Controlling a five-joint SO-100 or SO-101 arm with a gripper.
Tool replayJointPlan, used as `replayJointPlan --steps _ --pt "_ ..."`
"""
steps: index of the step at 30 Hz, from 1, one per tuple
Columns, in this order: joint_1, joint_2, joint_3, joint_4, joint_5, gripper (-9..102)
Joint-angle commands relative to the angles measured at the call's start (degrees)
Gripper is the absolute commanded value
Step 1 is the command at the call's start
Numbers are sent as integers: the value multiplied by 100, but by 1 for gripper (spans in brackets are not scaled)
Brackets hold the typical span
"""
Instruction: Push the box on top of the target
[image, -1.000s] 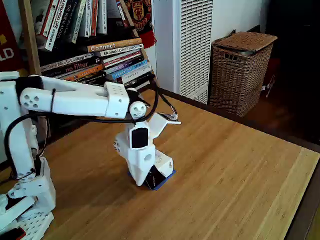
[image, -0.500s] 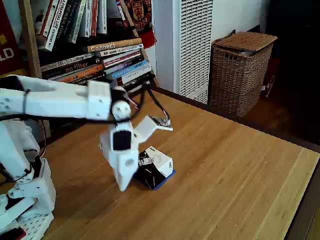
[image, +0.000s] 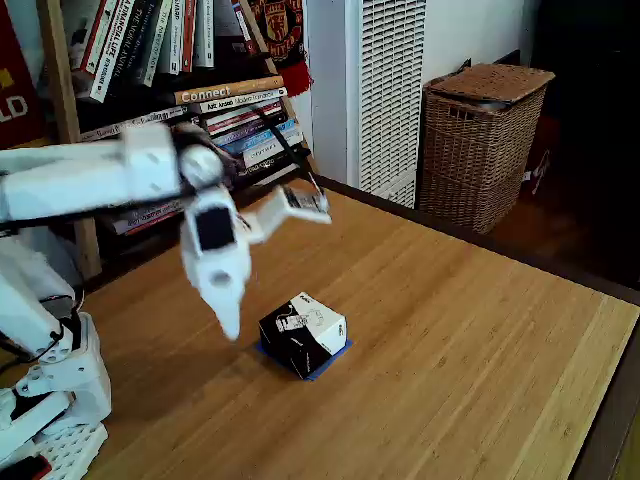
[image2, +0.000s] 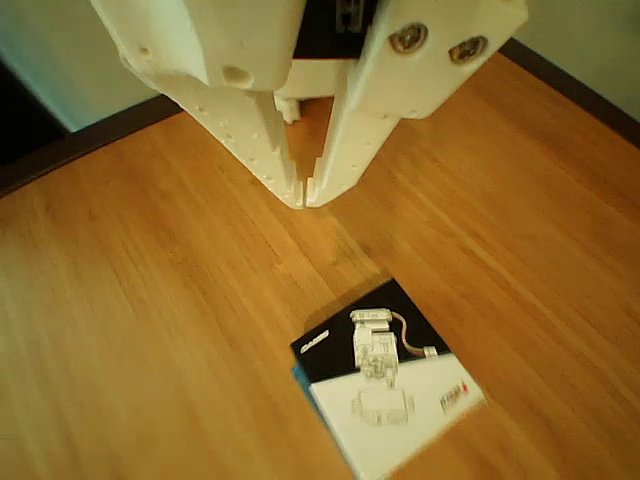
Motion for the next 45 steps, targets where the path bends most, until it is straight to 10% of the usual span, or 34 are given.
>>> replayJointPlan --steps 1,24,45 --pt "-185 580 -229 35 571 0" --pt "-2127 1723 -729 -264 6486 0" --pt "-1310 5511 2338 -650 6478 0"
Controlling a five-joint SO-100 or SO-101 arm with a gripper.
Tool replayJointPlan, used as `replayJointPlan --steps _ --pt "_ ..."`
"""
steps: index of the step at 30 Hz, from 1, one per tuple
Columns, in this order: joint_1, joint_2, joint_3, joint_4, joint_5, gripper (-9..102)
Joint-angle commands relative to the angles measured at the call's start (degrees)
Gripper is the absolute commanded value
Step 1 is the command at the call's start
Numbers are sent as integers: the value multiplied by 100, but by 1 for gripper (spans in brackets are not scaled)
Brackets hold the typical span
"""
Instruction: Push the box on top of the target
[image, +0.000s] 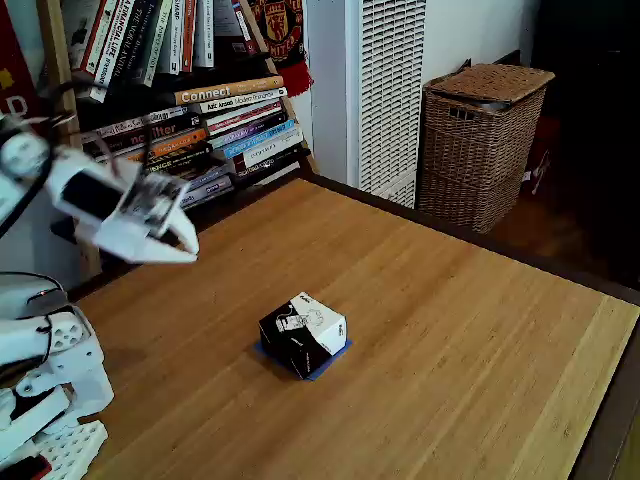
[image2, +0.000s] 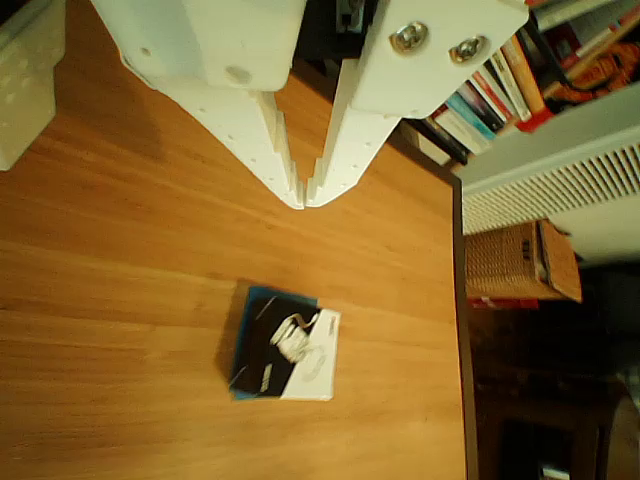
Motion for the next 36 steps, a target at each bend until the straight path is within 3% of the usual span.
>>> replayJointPlan --steps 1,19,36 --pt "308 527 246 53 -26 0" --pt "536 2830 1890 105 229 0" --pt "53 2874 2479 -185 598 0"
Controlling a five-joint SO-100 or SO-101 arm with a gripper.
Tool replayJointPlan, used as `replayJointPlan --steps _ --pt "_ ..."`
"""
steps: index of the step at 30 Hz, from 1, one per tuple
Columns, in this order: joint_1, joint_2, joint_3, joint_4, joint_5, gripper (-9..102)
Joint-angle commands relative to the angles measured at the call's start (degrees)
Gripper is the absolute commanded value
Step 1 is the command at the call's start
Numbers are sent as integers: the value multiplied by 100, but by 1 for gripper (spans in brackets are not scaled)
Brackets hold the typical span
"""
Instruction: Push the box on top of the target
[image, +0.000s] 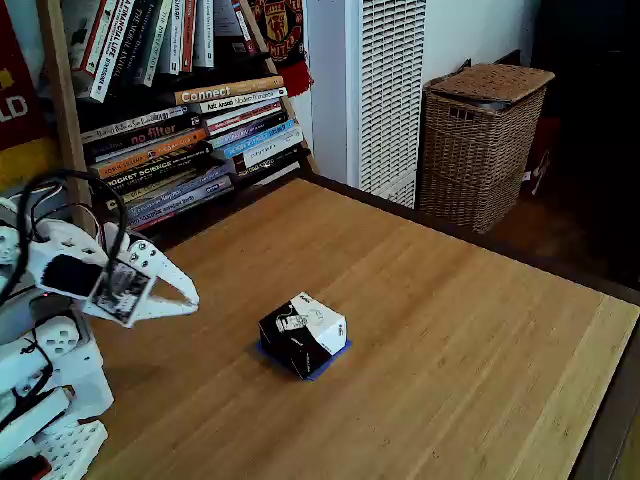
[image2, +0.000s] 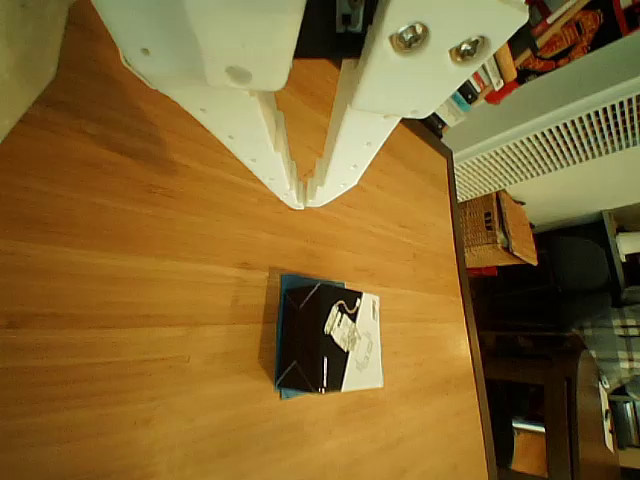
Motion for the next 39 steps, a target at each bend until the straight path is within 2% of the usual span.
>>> replayJointPlan --steps 1,20,39 --pt "-158 62 79 -167 88 0" --pt "-510 53 1819 -888 299 0" --pt "-527 53 2338 -1028 220 0"
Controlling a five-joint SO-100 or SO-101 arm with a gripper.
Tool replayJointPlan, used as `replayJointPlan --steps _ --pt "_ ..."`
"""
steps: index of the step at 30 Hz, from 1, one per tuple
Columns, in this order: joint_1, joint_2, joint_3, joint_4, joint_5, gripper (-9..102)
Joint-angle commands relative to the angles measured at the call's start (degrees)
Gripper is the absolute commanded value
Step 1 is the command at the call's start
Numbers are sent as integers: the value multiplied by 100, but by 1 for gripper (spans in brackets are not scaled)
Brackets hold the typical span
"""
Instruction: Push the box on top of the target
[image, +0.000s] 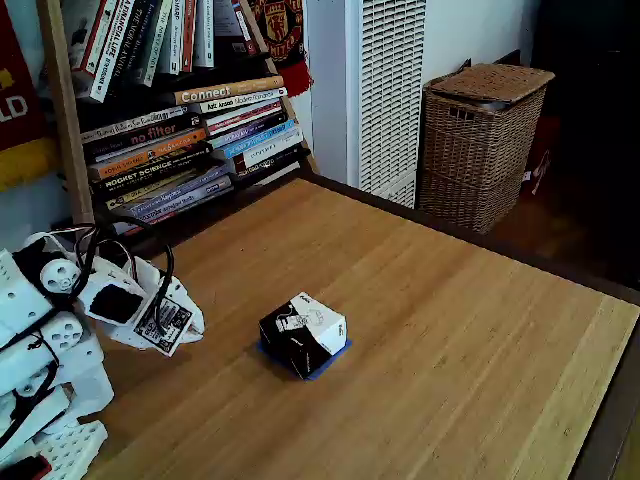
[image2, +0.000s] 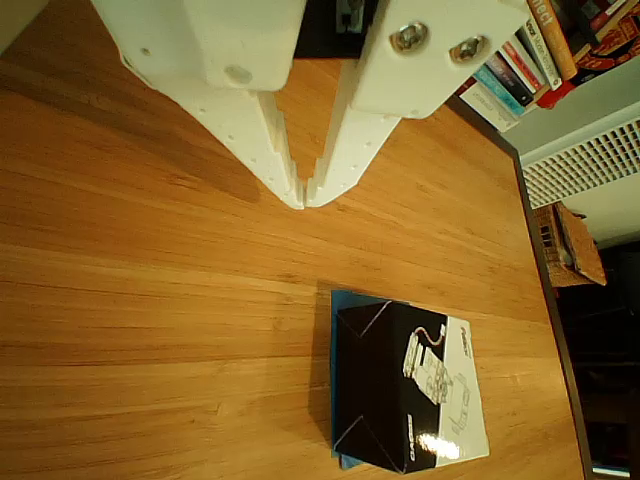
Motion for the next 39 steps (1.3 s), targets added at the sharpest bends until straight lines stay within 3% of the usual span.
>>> replayJointPlan --steps 1,39 --pt "0 53 492 -9 -53 0" --pt "-88 62 492 9 -53 0"
